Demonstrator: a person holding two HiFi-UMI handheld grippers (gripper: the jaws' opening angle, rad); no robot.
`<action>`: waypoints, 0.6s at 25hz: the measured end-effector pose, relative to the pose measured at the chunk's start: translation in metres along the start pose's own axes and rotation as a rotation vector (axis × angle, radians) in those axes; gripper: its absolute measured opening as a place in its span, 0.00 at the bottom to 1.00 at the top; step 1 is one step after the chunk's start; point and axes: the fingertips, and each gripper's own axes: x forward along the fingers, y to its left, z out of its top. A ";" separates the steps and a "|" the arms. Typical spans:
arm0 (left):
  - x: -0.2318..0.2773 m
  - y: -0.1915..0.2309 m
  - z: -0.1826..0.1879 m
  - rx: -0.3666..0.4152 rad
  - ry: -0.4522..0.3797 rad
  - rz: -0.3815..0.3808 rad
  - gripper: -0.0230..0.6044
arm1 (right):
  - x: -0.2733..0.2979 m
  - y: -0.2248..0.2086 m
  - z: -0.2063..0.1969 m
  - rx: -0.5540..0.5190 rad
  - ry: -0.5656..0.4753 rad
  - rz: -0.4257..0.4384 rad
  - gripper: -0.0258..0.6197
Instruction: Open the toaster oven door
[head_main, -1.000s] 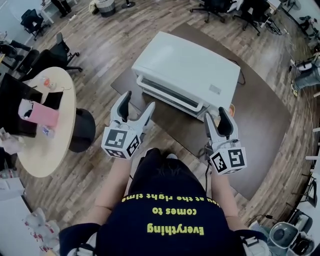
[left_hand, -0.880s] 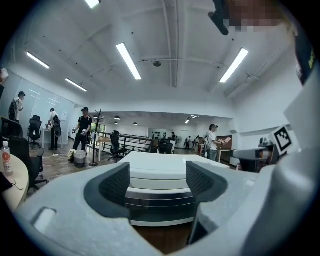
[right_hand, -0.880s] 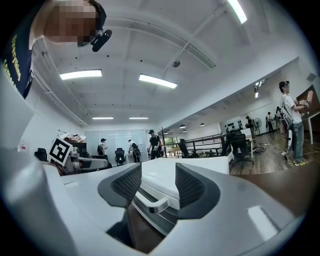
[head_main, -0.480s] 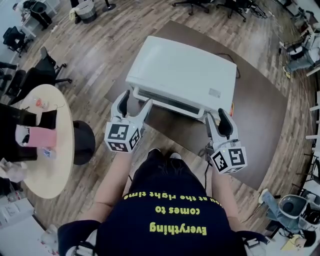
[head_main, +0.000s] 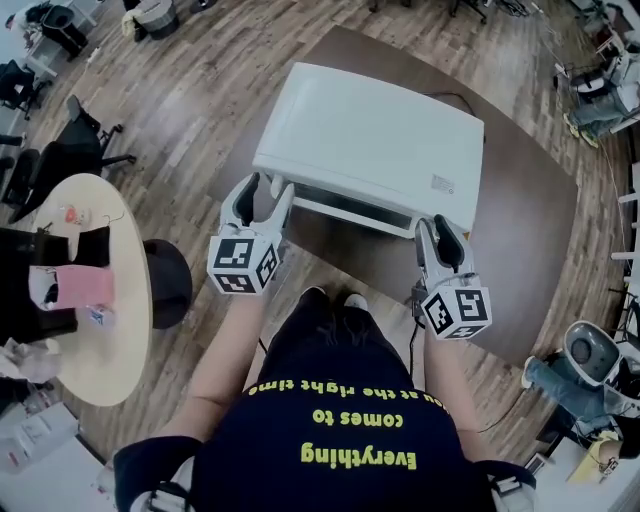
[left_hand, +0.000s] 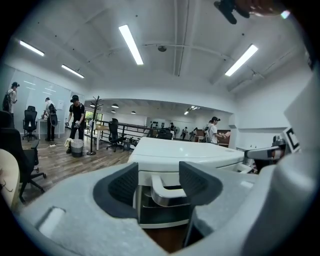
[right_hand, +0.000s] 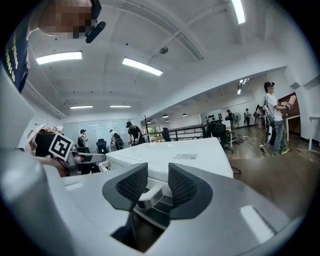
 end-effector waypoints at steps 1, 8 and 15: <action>0.002 0.001 -0.002 -0.007 0.005 -0.006 0.45 | 0.000 0.000 0.000 -0.002 0.004 -0.003 0.26; 0.011 -0.002 -0.010 0.001 0.042 -0.033 0.35 | 0.000 0.005 -0.011 -0.007 0.059 -0.005 0.27; 0.012 -0.005 -0.014 -0.004 0.056 -0.065 0.23 | 0.005 0.009 -0.031 0.038 0.122 0.009 0.27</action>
